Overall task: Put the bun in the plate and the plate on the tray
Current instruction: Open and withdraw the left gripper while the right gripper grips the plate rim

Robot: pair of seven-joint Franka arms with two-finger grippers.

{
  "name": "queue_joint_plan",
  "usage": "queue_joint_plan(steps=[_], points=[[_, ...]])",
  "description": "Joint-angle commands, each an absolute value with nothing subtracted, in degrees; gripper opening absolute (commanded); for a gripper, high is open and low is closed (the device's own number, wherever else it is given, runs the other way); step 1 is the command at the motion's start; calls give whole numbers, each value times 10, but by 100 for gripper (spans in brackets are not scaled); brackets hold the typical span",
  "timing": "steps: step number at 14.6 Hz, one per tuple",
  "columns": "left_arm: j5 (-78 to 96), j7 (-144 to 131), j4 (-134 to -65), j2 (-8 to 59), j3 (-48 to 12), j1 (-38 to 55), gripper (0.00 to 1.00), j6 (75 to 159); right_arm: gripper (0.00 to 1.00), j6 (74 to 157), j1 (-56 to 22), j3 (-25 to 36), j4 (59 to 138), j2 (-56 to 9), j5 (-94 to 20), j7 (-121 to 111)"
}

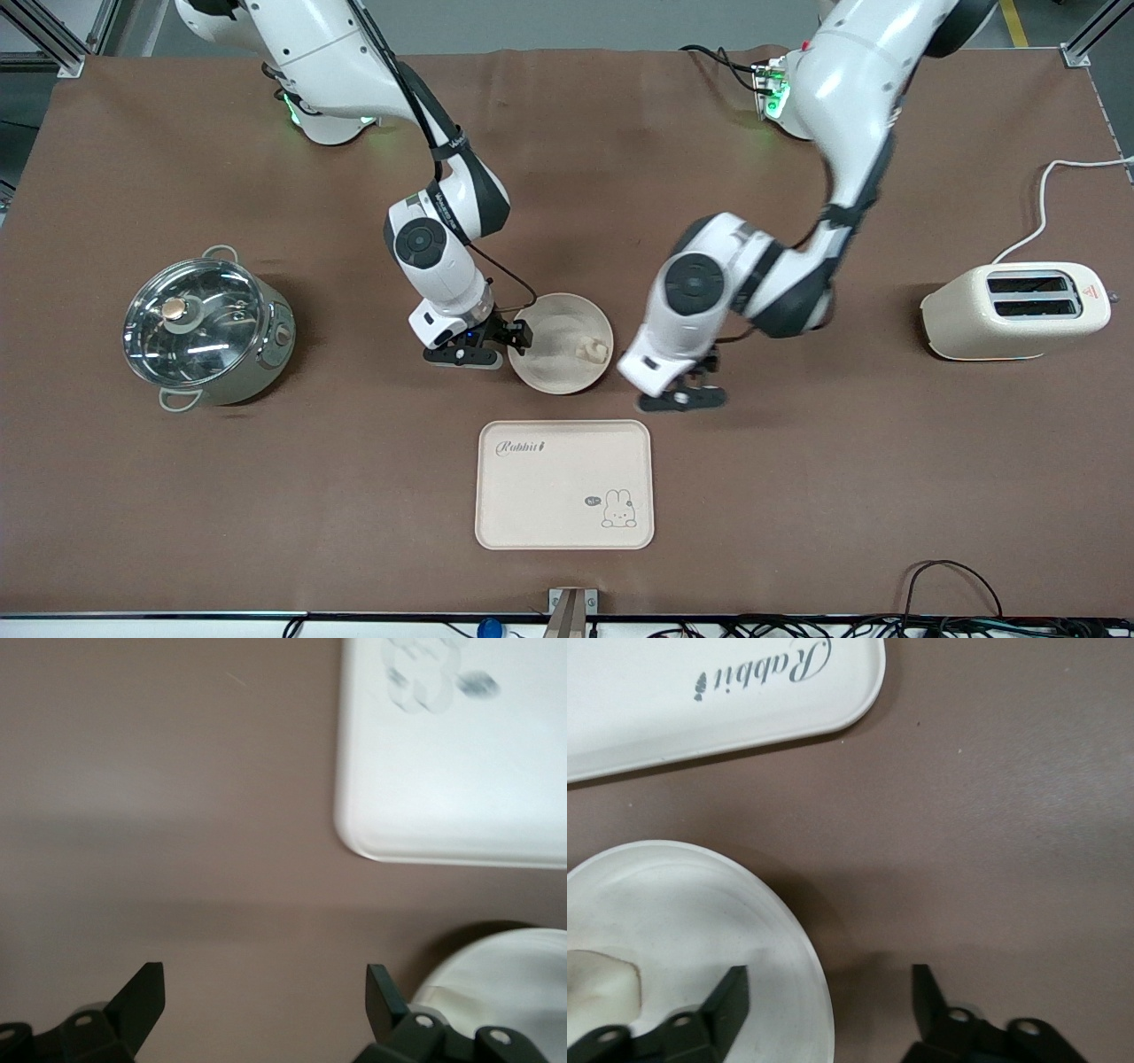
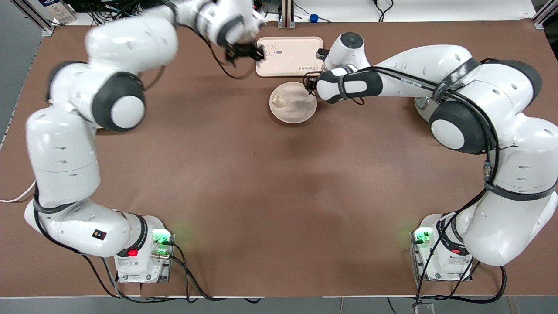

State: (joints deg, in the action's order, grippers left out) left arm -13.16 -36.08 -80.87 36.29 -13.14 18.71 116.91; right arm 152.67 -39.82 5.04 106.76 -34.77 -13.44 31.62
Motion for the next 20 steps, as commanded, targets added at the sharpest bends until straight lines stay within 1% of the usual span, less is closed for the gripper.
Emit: queue_joint_plan(steps=[1, 2, 4, 7, 10, 11, 13, 17, 19, 20], points=[[-133, -267, -828, 288, -140, 122, 100, 1108, 48, 1529, -407, 56, 1059, -353, -143, 324], [-125, -229, -828, 268, -141, 95, 100, 1090, 43, 1533, -410, 56, 1059, -354, -142, 324], [-79, -176, -829, 227, -141, 34, 100, 1056, 43, 1543, -416, 56, 1062, -359, -142, 324], [-54, -83, -830, 182, -141, -17, 100, 1021, 42, 1559, -425, 56, 1063, -368, -143, 324], [-34, -71, -829, 136, -137, -27, 100, 966, 42, 1568, -425, 56, 1063, -373, -142, 324], [-26, -63, -831, 108, -130, -25, 100, 955, 42, 1567, -425, 56, 1064, -373, -142, 323], [-15, -57, -834, 62, -91, -6, 100, 916, 41, 1568, -421, 56, 1067, -374, -142, 323], [-10, -51, -909, 6, -34, 31, 100, 921, 14, 1571, -425, 56, 1070, -373, -142, 323], [-4, -49, -928, -13, -17, 48, 100, 928, 5, 1573, -424, 56, 1068, -373, -142, 324], [-4, -47, -936, -16, -17, 47, 100, 932, 3, 1578, -421, 56, 1070, -373, -142, 324]])
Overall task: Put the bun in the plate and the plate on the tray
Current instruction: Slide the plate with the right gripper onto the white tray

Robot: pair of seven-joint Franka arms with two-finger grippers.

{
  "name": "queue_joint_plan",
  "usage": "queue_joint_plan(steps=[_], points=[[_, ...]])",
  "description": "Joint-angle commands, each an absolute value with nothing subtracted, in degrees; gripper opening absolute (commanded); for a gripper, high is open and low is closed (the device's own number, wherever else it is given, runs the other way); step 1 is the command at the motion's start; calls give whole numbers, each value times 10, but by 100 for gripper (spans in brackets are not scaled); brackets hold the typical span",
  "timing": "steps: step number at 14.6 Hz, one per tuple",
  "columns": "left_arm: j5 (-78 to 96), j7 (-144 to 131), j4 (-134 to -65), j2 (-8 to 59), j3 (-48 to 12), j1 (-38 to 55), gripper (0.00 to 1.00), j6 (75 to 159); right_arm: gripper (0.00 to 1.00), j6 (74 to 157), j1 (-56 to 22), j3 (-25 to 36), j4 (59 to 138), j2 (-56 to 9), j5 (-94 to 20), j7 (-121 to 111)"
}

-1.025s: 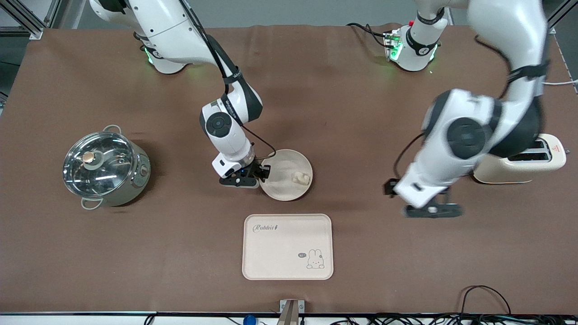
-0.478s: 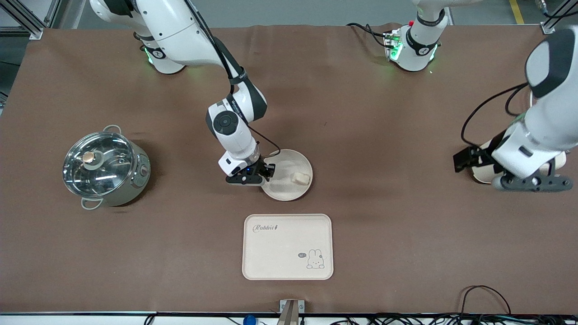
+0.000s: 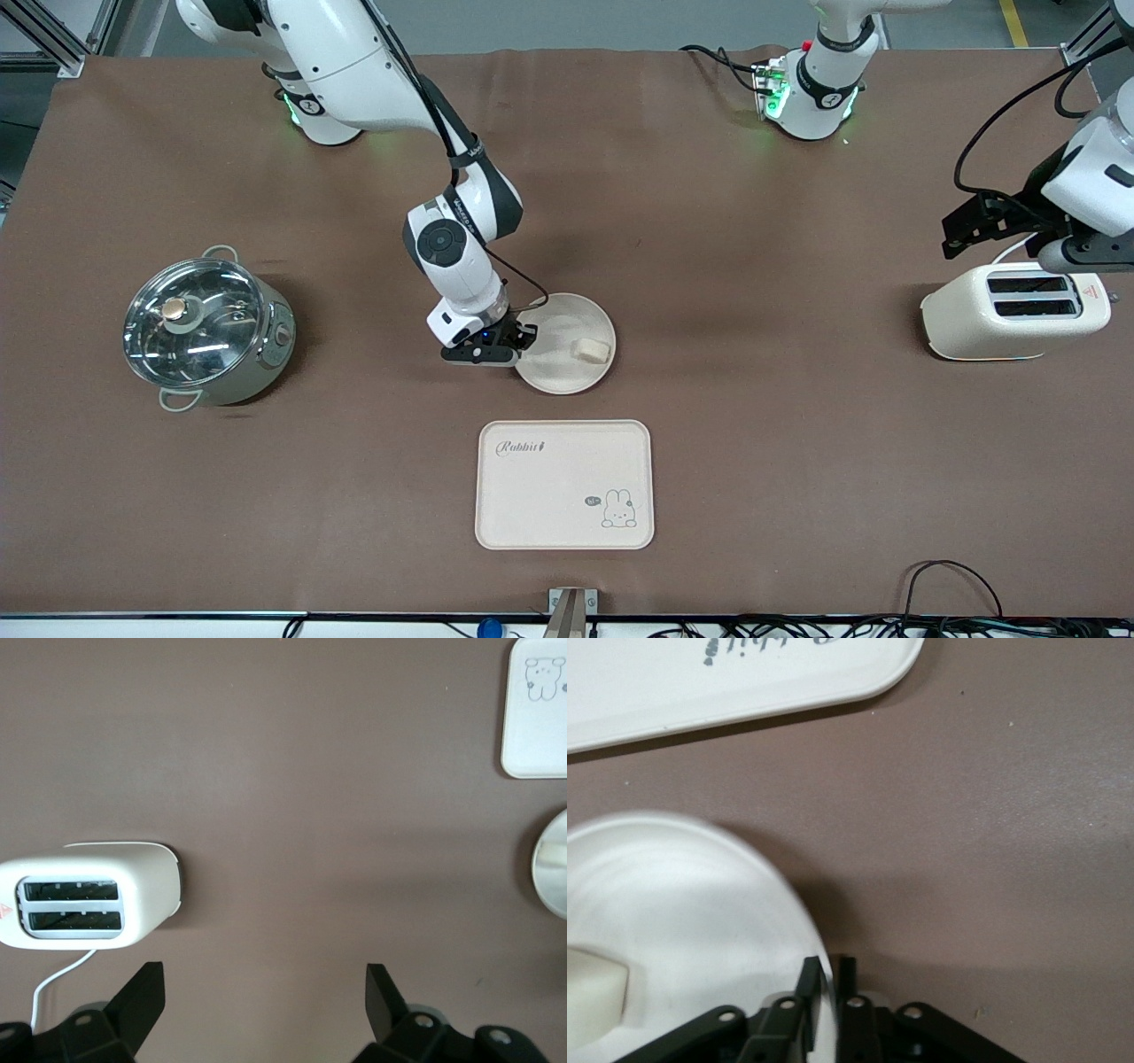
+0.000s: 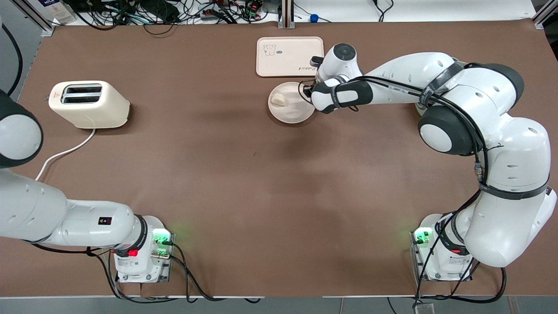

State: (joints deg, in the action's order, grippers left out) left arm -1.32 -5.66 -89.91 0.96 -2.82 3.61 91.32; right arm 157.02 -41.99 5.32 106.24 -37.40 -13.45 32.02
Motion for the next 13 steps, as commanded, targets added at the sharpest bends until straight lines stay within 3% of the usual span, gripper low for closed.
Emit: queue_joint_plan(steps=[1, 7, 13], points=[[-4, -47, -946, -23, -17, 47, 100, 939, 1, 1587, -420, 55, 1070, -372, -142, 325], [-4, -61, -925, -13, -22, 40, 100, 940, 0, 1590, -425, 44, 1064, -347, -144, 346], [-7, -49, -889, 11, -18, 36, 100, 940, 0, 1582, -402, 44, 981, -366, -149, 343]])
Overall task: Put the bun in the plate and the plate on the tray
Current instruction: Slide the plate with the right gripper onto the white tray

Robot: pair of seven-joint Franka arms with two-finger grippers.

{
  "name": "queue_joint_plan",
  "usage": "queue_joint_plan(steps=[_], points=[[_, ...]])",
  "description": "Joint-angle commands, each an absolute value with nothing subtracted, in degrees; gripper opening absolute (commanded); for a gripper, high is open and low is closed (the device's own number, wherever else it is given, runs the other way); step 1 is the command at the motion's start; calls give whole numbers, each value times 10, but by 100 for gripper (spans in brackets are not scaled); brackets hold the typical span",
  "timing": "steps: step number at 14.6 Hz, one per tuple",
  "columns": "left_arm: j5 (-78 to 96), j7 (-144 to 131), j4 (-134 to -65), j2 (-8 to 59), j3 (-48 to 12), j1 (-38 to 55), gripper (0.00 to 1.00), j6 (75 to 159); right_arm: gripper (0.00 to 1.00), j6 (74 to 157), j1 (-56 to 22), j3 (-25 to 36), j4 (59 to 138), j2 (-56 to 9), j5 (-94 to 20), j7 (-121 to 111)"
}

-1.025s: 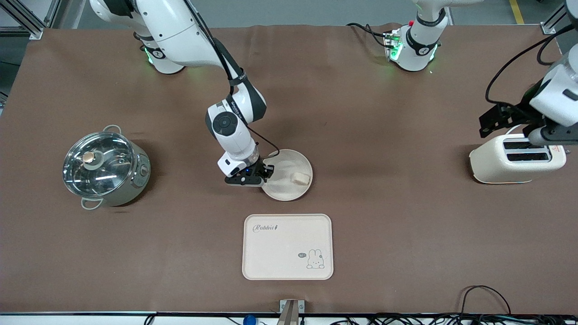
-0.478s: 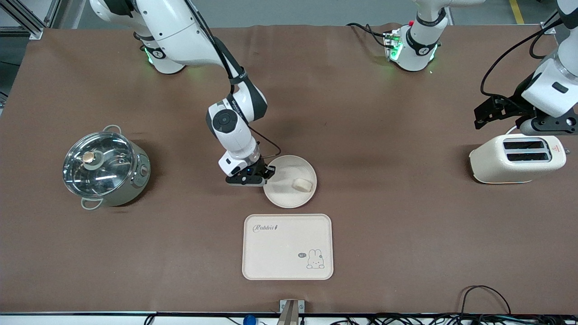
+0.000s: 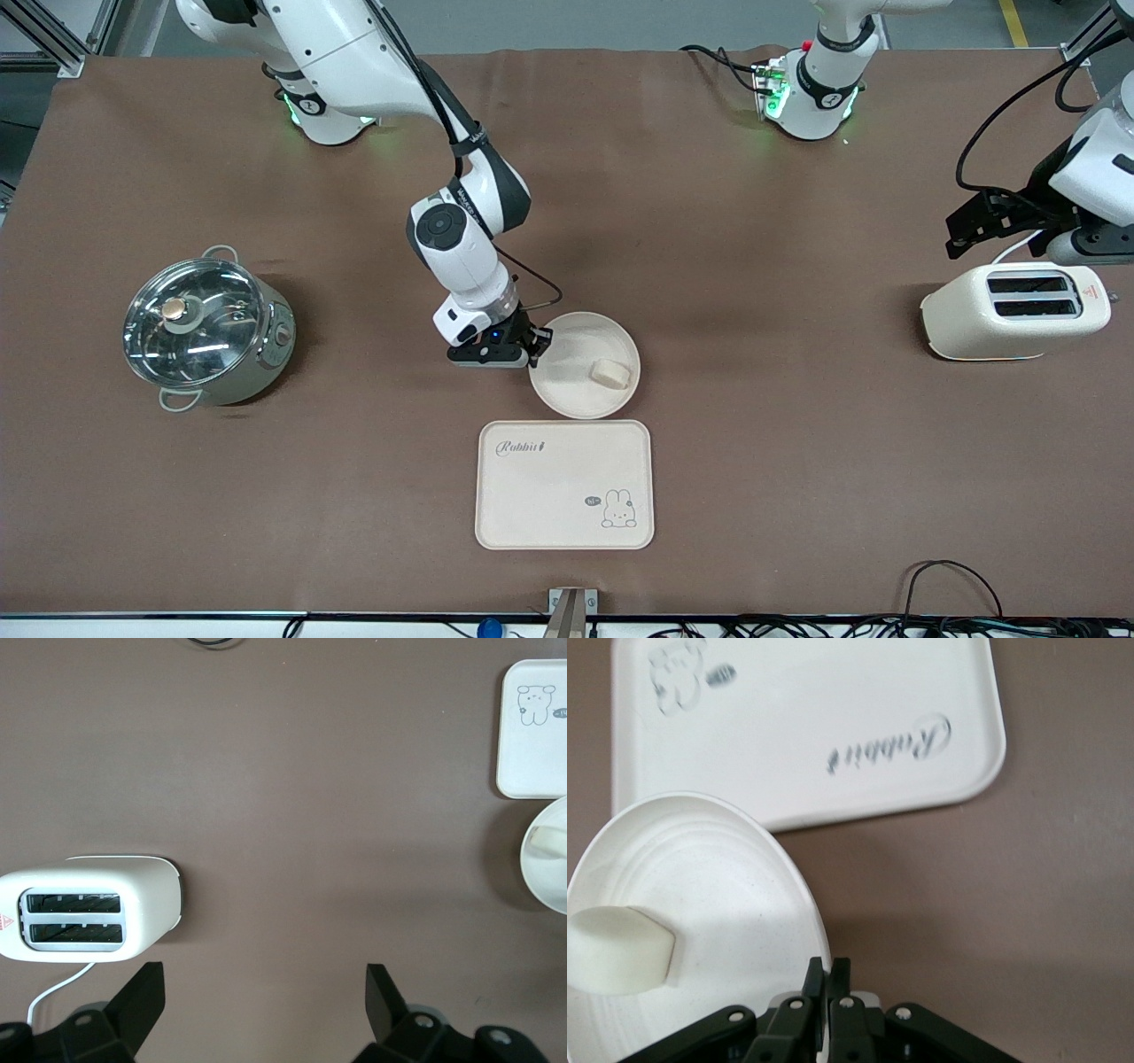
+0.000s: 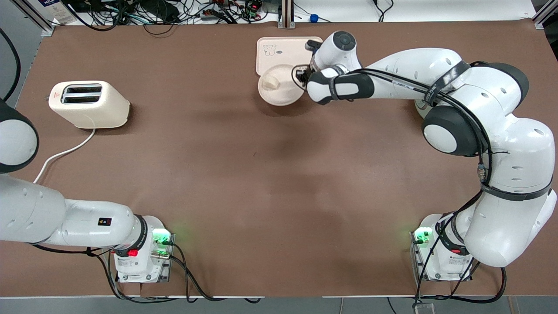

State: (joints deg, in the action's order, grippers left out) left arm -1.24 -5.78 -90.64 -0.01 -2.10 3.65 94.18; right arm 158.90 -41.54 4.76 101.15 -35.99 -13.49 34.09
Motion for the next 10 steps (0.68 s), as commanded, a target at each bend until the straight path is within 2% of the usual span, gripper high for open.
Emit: queue_joint_plan(steps=[1, 5, 8, 10], points=[[-9, -51, -889, 11, -18, 37, 100, 939, 0, 1583, -396, 44, 961, -381, -149, 343], [4, -49, -887, 11, -21, 41, 100, 933, 0, 1564, -370, 44, 875, -443, -150, 345], [4, -48, -886, 11, -22, 40, 100, 933, 0, 1449, -341, 43, 746, -517, -149, 345], [4, -47, -886, 12, -22, 39, 100, 933, 0, 1382, -305, 18, 664, -561, -149, 345]])
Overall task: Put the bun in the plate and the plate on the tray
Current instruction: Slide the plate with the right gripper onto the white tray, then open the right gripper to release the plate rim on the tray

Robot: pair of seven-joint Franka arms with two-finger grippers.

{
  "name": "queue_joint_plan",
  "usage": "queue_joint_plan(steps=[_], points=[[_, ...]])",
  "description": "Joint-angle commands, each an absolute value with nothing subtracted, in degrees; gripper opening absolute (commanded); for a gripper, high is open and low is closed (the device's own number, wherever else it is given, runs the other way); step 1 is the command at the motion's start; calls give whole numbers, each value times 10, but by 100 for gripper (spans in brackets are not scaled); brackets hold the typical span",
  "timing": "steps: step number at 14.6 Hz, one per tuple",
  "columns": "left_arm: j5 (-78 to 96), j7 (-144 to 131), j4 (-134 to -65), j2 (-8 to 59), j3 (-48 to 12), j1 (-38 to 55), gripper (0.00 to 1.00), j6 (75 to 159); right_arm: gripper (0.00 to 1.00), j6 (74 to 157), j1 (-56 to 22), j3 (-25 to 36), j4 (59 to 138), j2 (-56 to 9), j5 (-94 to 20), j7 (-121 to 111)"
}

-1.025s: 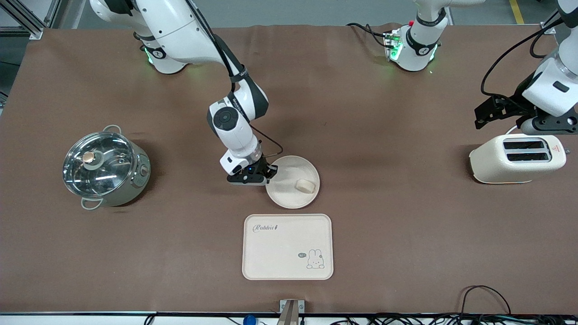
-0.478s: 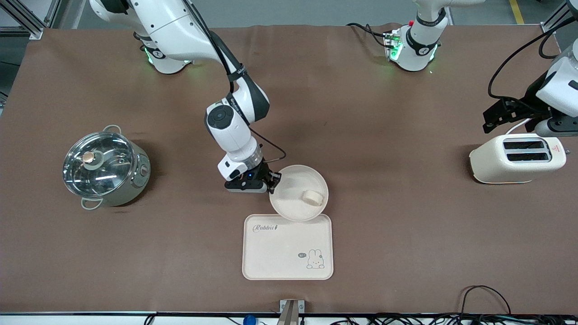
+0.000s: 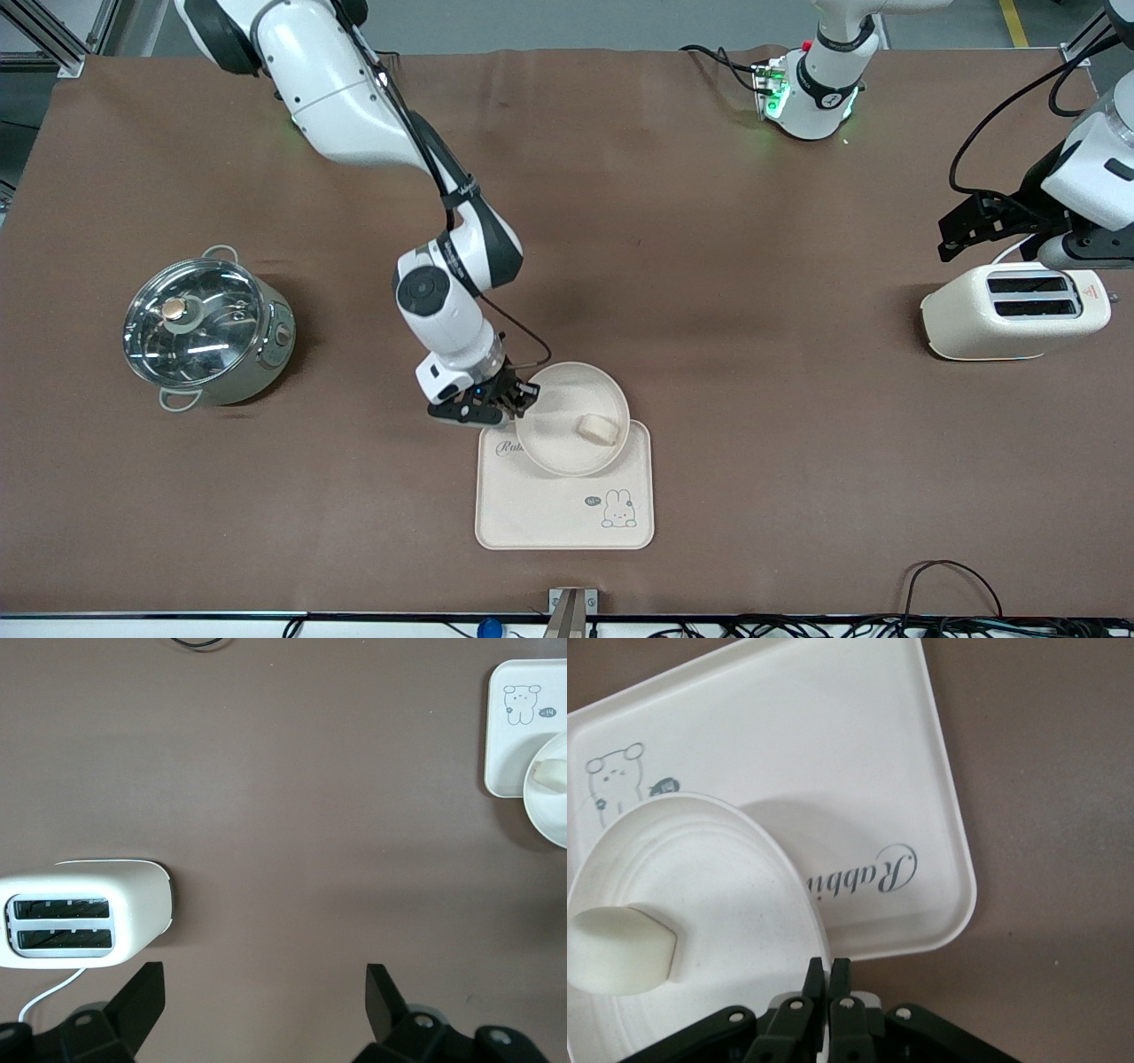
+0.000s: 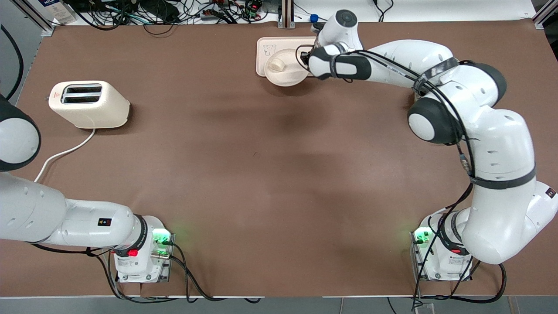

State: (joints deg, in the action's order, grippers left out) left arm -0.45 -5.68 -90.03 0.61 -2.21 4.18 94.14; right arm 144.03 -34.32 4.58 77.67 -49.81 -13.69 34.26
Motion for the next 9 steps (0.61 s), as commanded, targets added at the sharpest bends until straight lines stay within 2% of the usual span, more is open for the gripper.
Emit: queue_joint_plan(steps=[1, 3, 9], points=[[4, -47, -886, 11, -22, 39, 100, 933, 0, 1367, -276, -16, 634, -577, -148, 345], [4, -47, -886, 12, -22, 40, 100, 933, 0, 1372, -251, -42, 611, -600, -147, 342], [5, -47, -886, 12, -22, 39, 100, 933, 0, 1374, -250, -40, 562, -638, -145, 337]])
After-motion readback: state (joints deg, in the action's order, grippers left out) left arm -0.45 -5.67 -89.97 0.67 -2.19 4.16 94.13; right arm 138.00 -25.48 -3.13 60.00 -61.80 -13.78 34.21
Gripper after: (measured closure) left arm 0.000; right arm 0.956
